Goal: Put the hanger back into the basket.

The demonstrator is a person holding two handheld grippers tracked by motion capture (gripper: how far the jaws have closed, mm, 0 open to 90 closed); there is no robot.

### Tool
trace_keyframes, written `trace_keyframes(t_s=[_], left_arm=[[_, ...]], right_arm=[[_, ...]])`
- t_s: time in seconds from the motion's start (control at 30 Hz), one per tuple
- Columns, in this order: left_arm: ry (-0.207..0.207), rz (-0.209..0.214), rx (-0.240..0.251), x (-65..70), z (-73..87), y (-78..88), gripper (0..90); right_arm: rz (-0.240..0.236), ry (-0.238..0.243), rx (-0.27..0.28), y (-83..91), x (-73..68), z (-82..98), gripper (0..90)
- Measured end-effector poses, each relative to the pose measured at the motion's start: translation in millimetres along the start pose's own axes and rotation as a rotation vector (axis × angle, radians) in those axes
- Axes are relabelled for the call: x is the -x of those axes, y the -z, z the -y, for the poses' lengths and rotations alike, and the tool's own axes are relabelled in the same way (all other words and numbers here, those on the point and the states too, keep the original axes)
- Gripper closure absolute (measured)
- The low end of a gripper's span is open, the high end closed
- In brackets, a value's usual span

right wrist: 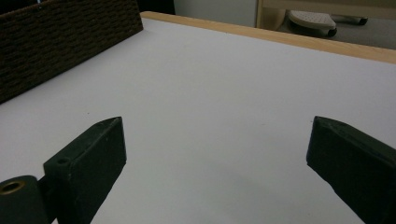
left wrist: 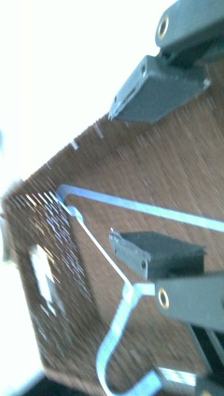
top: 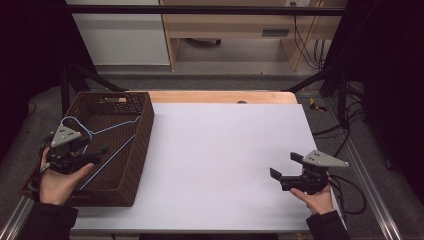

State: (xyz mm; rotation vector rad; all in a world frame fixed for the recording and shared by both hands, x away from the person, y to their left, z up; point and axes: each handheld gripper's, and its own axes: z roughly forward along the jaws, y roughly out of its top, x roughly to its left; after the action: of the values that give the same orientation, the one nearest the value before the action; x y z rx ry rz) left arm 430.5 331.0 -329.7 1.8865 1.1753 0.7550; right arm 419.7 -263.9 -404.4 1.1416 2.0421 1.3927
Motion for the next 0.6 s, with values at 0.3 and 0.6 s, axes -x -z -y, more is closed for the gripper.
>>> trace_keyframes(t_s=[0.3, 0.6], left_arm=[[-0.021, 0.219, 0.123, 50.0, 4.6, -6.9, 13.4], [-0.058, 0.315, 0.111, 80.2, 16.1, -22.1, 8.2]], right_arm=[[0.0, -0.005, 0.017, 2.3, 0.2, -0.2, 5.1], [-0.005, -0.002, 0.031, 5.6, 0.5, 0.8, 5.0]])
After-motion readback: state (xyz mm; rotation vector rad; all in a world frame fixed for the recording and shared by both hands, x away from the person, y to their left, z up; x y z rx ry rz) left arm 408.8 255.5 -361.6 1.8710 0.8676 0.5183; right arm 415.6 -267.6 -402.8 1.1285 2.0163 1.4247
